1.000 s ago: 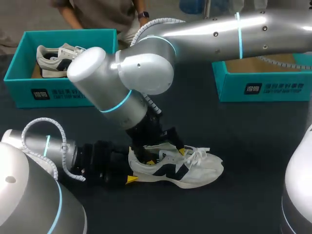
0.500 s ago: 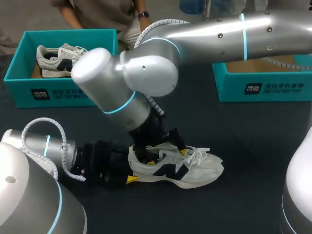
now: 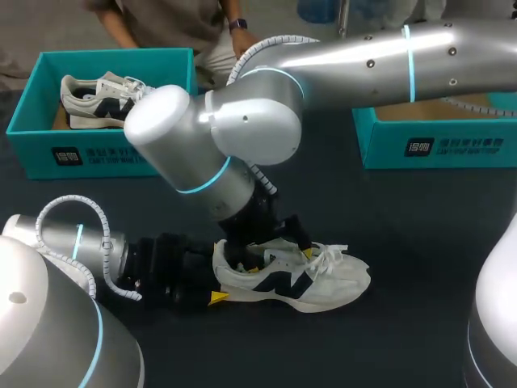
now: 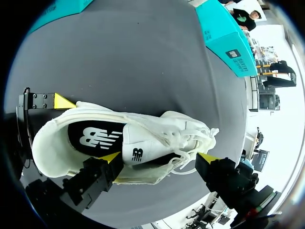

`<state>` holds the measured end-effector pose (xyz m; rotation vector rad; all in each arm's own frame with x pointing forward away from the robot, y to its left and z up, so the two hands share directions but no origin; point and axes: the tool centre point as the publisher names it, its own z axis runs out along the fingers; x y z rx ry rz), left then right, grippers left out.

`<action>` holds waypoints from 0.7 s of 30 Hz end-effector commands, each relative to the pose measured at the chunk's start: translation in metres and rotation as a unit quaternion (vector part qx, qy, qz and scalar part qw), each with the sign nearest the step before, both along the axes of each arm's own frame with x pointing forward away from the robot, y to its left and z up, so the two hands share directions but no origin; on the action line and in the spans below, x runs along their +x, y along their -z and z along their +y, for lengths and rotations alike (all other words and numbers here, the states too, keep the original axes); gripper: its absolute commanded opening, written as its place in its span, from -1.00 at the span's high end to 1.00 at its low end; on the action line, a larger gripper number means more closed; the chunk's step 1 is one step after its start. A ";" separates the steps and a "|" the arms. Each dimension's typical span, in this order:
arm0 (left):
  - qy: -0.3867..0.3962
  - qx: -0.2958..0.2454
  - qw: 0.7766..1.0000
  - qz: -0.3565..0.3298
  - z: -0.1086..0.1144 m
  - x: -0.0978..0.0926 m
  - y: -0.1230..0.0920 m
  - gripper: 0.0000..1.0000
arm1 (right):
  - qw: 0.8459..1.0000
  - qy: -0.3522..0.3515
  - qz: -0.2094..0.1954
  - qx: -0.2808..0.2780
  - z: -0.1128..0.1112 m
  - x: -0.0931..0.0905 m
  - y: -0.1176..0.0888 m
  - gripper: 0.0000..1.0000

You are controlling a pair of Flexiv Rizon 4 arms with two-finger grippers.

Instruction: Take the shoe out of the shoebox, open the shoe tongue, remove and reinsert the insole, then place the shoe into the shoebox

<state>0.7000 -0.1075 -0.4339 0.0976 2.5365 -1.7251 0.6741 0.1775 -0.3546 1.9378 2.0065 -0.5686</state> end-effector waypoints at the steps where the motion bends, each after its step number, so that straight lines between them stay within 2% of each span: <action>1: -0.001 0.001 1.000 -0.001 -0.002 -0.001 0.004 1.00 | 0.969 0.215 -0.119 -0.010 -0.008 -0.006 0.007 -1.00; 8: -0.001 0.001 1.000 -0.001 -0.002 -0.001 0.004 1.00 | 0.968 0.217 -0.124 -0.002 -0.013 0.002 0.009 -1.00; 21: -0.001 0.001 1.000 -0.001 -0.002 -0.001 0.004 1.00 | 0.974 0.192 -0.121 0.006 0.005 0.013 0.012 -1.00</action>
